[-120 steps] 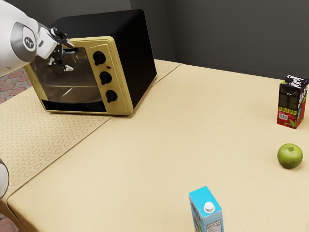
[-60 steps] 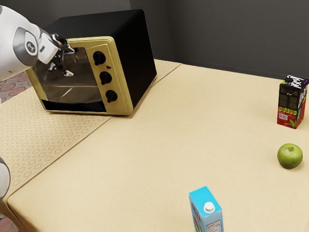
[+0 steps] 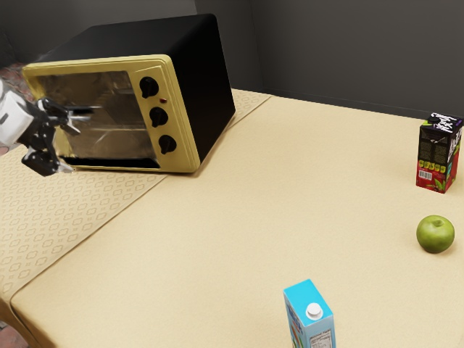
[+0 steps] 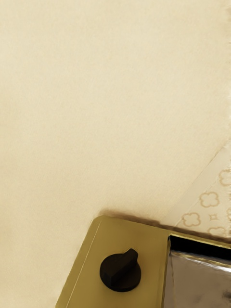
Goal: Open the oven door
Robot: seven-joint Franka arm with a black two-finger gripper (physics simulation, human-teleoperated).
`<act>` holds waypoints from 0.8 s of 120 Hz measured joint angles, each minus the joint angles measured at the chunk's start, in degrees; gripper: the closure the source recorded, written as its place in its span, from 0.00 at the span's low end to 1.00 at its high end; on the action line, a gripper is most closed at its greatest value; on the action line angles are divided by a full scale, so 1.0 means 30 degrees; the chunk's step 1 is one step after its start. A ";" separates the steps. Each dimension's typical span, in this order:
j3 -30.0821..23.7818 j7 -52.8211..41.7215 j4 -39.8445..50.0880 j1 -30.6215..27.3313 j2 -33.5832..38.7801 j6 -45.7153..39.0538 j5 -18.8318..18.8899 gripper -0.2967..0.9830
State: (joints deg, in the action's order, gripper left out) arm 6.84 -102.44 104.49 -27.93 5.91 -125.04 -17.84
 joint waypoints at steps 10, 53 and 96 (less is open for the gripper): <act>0.1282 -0.0254 0.4618 -0.0843 1.1774 0.2506 0.0318 0.24; -1.0657 1.0732 -1.0200 0.0110 -0.3161 1.2900 0.3674 0.23; -0.8465 2.1005 -1.0331 0.1433 -0.4216 1.4732 0.5335 0.23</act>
State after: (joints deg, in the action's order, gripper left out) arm -18.56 -39.43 73.50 -23.63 -6.74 -80.84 -1.83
